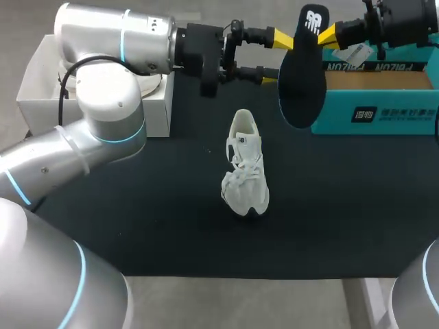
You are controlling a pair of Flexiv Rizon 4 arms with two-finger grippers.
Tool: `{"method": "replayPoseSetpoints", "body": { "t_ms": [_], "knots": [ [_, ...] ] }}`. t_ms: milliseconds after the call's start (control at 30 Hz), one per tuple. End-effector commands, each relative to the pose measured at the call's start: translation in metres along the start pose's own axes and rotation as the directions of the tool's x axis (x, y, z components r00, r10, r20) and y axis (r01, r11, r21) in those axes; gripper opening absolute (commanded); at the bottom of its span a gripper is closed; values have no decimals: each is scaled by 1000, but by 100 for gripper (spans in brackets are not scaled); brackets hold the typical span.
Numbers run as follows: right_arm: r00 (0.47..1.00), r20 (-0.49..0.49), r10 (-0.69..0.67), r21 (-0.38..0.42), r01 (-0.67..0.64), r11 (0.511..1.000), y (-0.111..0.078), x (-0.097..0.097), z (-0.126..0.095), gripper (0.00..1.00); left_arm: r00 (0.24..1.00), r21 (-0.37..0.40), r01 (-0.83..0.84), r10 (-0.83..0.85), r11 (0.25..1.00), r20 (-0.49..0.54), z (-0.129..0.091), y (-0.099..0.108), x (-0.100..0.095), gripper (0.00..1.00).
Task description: Take the shoe out of the shoebox, open the shoe tongue, remove and reinsert the insole, then place the shoe into the shoebox
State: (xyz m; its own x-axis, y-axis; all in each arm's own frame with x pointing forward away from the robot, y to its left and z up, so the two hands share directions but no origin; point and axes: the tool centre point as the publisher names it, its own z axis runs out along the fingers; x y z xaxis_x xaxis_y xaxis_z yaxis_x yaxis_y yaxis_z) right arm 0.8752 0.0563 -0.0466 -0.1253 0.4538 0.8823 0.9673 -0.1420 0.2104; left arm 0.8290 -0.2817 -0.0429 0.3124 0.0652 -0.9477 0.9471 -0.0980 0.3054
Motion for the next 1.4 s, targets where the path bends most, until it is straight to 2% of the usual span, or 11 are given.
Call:
{"method": "replayPoseSetpoints", "body": {
  "t_ms": [33, 233, 433, 533, 600, 667, 767, 800, 833, 867, 1400],
  "knots": [
    [1000, 11, 13, 229, -15, 973, 24, 4, 9, 0, 1000, -9, -3, 3, 1000, 26, 8, -4, 3, 100],
    [999, 22, 47, 224, -51, 973, 24, 2, 11, 0, 1000, -18, 6, -6, 1000, 18, 13, -9, 10, 100],
    [998, 7, 69, 205, -69, 976, 25, 8, 17, 0, 1000, -58, 6, -5, 998, 14, 19, -6, 18, 100],
    [997, 4, 73, 205, -72, 976, 23, 7, 20, 0, 1000, -74, 12, -11, 997, 21, 22, -3, 20, 87],
    [997, 6, 76, 201, -76, 977, 22, 7, 21, 0, 999, -85, 19, -16, 996, 33, 23, -2, 20, 55],
    [997, 6, 79, 193, -79, 978, 20, 6, 21, 0, 999, -91, 23, -19, 996, 42, 22, -2, 20, 38],
    [996, 2, 85, 180, -84, 980, 19, 5, 22, 0, 999, -90, 25, -21, 996, 48, 21, -3, 19, 31],
    [996, 0, 86, 176, -85, 981, 19, 5, 22, 0, 999, -89, 25, -21, 996, 49, 20, -4, 20, 25],
    [996, 0, 86, 174, -85, 981, 19, 5, 22, 0, 999, -86, 26, -22, 996, 47, 20, -4, 20, 16],
    [996, -3, 86, 168, -84, 982, 19, 5, 23, 0, 999, -85, 26, -22, 996, 47, 20, -4, 21, 0],
    [997, -12, 71, 130, -68, 989, 9, 2, 22, 0, 997, -103, 60, -54, 993, 53, 18, -4, 28, 0]
  ]
}}
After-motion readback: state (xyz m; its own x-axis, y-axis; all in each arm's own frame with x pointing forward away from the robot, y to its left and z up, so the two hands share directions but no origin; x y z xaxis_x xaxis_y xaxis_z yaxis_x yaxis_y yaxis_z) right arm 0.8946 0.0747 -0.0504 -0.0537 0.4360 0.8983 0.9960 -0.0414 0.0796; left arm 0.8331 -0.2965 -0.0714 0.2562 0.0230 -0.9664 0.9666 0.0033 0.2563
